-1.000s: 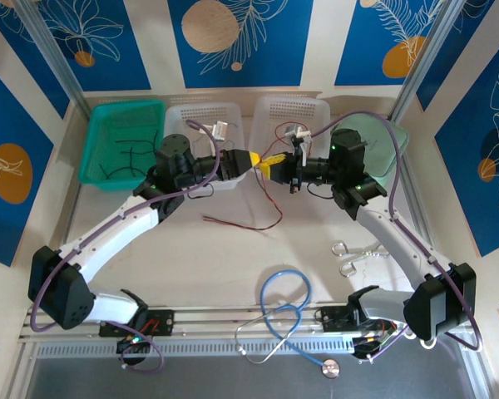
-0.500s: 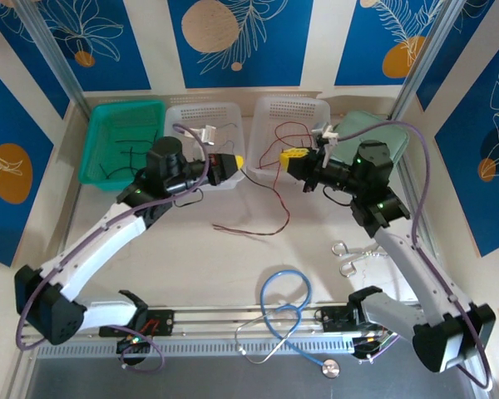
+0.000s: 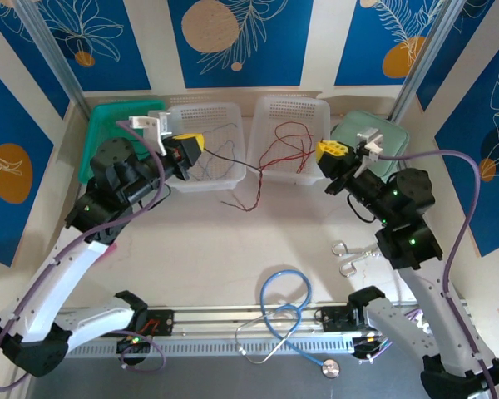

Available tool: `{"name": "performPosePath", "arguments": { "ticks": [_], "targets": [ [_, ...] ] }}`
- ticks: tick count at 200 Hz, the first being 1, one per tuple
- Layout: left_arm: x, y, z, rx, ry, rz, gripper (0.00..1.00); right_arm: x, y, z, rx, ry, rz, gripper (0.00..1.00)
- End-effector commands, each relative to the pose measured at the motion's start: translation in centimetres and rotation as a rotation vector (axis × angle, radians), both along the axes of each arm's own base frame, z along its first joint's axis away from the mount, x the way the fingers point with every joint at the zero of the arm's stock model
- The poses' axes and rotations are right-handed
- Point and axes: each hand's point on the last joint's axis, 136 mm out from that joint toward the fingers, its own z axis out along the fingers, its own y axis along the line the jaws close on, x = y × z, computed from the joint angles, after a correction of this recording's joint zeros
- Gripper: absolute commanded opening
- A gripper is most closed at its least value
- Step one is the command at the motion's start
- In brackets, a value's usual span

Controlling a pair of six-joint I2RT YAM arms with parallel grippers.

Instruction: Untangle the cables

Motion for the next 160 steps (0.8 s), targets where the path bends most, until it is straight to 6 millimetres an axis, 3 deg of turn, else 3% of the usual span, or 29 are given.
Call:
{"name": "performPosePath", "arguments": {
  "ticks": [1, 87, 160],
  "targets": [
    [0.5, 3.7, 0.3, 0.054, -0.031, 0.173, 0.00, -0.5, -2.8, 1.8, -0.006, -0.071, -0.152, 0.00],
    [-0.4, 13.0, -0.6, 0.048, -0.055, 0.583, 0.00, -1.6, -10.0, 3.3, 0.025, -0.121, -0.508, 0.00],
    [-1.3, 17.8, -2.4, 0.076, -0.040, 0.823, 0.00, -3.0, -16.6, 3.0, 0.123, -0.104, -0.837, 0.00]
  ]
}}
